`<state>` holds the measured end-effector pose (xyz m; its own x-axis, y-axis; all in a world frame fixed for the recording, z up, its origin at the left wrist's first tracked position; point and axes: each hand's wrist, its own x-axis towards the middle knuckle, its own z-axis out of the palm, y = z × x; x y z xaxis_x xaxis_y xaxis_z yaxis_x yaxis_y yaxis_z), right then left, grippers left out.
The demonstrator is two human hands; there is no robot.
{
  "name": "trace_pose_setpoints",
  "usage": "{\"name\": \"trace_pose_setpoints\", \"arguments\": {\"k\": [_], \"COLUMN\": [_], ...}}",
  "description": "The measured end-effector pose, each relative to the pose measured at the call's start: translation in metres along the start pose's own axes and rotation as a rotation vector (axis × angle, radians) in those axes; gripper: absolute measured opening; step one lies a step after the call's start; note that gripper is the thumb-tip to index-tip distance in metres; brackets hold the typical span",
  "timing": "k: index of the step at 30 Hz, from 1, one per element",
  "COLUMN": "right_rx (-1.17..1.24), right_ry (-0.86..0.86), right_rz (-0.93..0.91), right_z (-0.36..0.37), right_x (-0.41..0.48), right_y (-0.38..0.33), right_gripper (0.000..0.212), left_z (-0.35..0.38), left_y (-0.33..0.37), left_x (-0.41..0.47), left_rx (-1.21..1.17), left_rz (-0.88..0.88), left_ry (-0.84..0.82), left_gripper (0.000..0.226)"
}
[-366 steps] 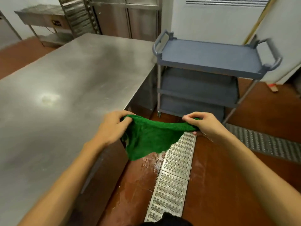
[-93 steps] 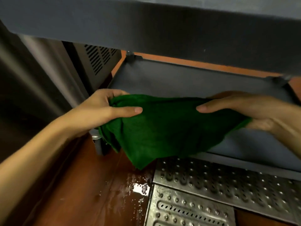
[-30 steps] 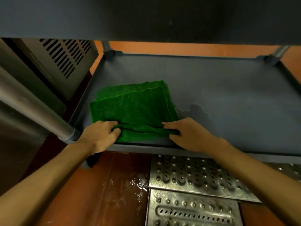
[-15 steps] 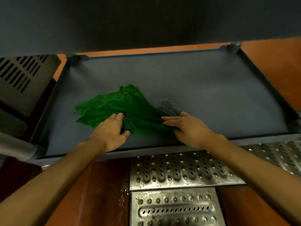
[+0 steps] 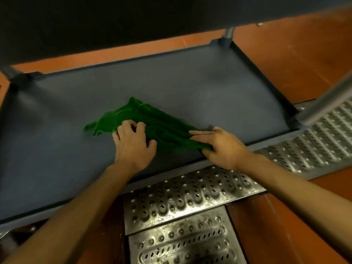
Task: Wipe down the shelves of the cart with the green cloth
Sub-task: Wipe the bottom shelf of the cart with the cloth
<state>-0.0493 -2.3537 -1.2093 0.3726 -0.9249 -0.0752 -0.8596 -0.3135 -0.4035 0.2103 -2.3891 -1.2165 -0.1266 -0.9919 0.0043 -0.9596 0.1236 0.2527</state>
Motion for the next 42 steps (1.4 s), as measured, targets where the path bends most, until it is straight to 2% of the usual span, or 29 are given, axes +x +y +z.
{"name": "trace_pose_setpoints", "arguments": {"k": [5,8,13,17,21,24,31,36,42], "right_rx": [0.07,0.076,0.012,-0.006,0.006,0.032,0.087,0.088,0.089], "right_ry": [0.037,0.074,0.081,0.055,0.076,0.125,0.145,0.155,0.155], "right_rz": [0.016,0.016,0.029,0.075,0.086,0.068,0.096,0.136,0.134], "right_z": [0.009,0.013,0.012,0.003,0.004,0.005,0.001,0.002,0.002], "right_x": [-0.012,-0.013,-0.013,-0.013,-0.018,-0.025,-0.04,-0.042,-0.042], "right_y": [-0.002,-0.007,-0.001,0.008,0.008,0.004,0.0,-0.003,-0.006], "right_gripper": [0.051,0.05,0.048,0.049,0.045,0.034,0.044,0.039,0.037], "left_z": [0.013,0.012,0.014,0.019,0.025,0.029,0.042,0.042,0.037], "left_y": [0.044,0.056,0.049,0.055,0.076,0.097,0.151,0.172,0.214], "left_x": [0.008,0.023,0.045,0.06,0.077,0.088,0.104,0.107,0.086], "left_rx": [-0.349,-0.354,-0.267,-0.222,-0.214,-0.24,-0.292,-0.327,-0.343], "left_rz": [-0.205,-0.286,-0.107,-0.027,0.046,0.098,0.213,0.288,0.472], "left_ry": [0.131,0.109,-0.006,-0.056,-0.107,-0.148,-0.135,-0.194,-0.331], "left_gripper": [0.069,0.07,0.068,0.067,0.063,0.059,0.043,0.056,0.067]}}
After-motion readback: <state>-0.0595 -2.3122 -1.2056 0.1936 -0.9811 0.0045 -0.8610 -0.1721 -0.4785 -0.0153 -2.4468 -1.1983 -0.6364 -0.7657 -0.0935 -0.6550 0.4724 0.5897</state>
